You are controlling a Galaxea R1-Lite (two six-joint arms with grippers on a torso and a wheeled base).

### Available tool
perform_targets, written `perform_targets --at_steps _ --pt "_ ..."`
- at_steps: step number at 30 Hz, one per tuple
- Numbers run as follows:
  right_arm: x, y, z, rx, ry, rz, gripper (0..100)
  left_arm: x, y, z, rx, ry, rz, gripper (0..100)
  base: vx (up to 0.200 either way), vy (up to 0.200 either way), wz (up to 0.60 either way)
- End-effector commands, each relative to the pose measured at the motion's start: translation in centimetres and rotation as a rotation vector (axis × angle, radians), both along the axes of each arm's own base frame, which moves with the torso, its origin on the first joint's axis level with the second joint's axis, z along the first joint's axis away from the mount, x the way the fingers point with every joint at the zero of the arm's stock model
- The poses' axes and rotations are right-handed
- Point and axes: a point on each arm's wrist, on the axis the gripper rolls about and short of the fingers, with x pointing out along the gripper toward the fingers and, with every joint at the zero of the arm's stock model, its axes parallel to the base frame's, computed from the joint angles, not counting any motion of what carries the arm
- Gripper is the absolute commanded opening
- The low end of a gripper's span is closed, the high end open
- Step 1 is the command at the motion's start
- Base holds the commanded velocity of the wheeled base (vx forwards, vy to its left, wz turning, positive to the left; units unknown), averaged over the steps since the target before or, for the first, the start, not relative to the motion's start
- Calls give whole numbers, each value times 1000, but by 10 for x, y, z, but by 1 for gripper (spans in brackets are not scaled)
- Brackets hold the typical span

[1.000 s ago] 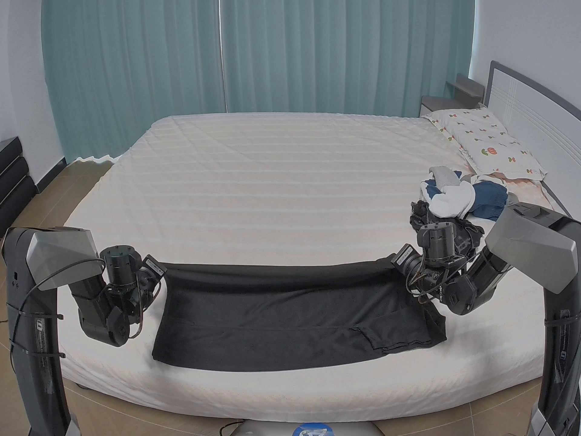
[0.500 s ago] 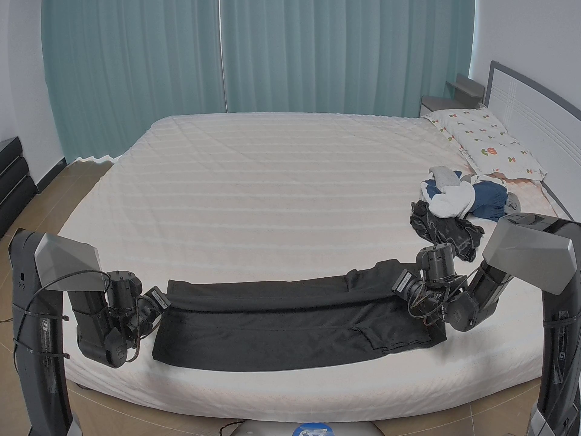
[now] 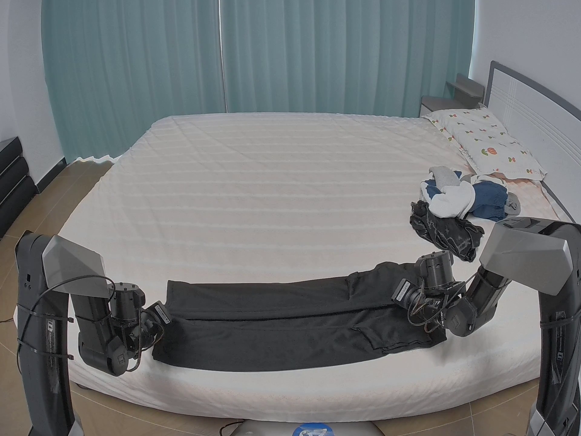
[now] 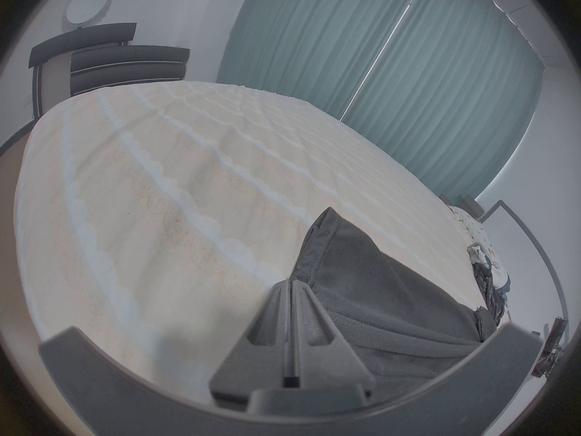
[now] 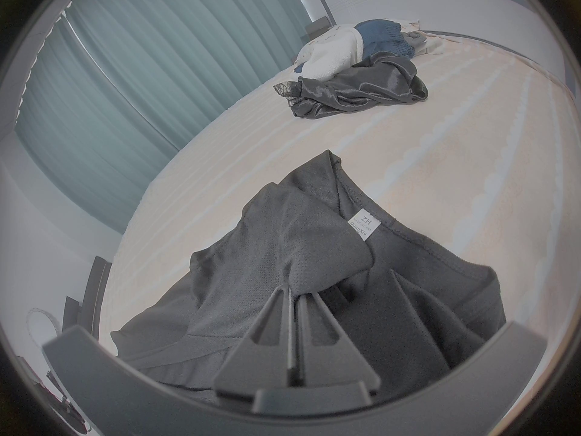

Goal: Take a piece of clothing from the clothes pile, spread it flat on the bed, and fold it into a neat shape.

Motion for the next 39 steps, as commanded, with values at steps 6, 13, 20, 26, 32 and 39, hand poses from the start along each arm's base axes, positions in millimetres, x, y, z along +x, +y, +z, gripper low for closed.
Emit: perform_targets --at_steps 6,13,20,26,32,39 --pt "-1 0 -4 -3 10 3 0 -4 0 -4 5 23 -3 0 0 0 0" --pt "-2 -1 8 7 -17 -2 100 -6 1 -1 4 20 1 100 0 0 0" --pt "-1 -25 63 70 -135 -33 100 -5 11 22 0 -46 39 100 0 0 0" --pt "5 -54 65 156 -128 -31 100 -5 16 23 -20 -60 79 100 0 0 0" --pt "13 -67 34 318 -55 -54 100 -2 19 24 -65 -76 93 100 167 0 0" --pt "14 -66 21 322 -57 -42 100 5 16 27 -77 -103 73 100 200 0 0"
